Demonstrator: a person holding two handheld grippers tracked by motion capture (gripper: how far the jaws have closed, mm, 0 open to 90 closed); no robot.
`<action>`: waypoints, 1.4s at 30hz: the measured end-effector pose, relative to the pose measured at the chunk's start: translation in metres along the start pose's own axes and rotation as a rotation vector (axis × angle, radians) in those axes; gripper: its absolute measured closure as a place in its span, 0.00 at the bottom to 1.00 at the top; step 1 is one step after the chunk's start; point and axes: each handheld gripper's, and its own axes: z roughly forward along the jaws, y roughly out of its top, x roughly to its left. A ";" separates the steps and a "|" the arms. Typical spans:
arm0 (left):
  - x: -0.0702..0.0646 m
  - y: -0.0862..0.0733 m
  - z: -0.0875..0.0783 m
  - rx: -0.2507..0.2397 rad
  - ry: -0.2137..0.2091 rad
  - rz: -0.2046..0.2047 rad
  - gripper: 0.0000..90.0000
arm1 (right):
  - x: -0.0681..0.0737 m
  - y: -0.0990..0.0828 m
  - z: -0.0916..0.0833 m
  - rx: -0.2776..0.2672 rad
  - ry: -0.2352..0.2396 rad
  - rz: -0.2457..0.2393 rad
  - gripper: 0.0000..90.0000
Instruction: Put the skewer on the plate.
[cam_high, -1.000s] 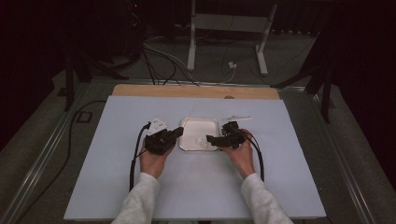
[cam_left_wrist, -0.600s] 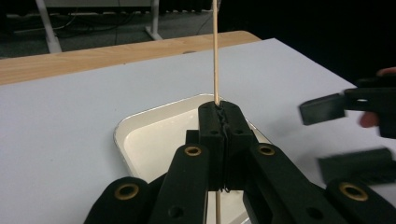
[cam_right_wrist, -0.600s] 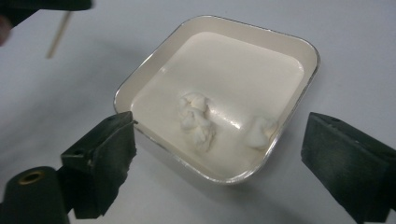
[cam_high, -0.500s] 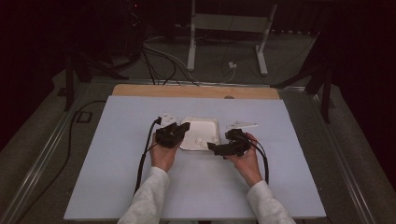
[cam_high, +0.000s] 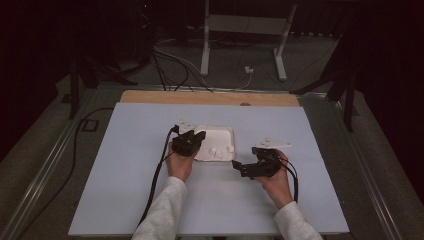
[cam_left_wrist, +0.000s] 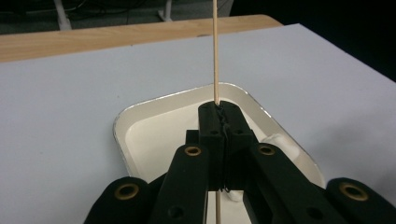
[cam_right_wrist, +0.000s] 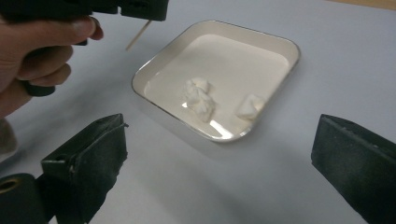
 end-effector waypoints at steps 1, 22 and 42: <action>0.000 -0.001 0.002 0.005 0.003 -0.003 1.00 | -0.001 -0.001 -0.003 0.002 -0.004 0.000 0.04; 0.002 -0.009 0.024 0.062 0.060 -0.030 1.00 | -0.014 -0.032 -0.047 -0.073 -0.037 0.011 0.03; -0.004 -0.020 0.039 0.128 0.112 -0.084 1.00 | -0.013 -0.037 -0.052 -0.081 -0.047 0.003 0.03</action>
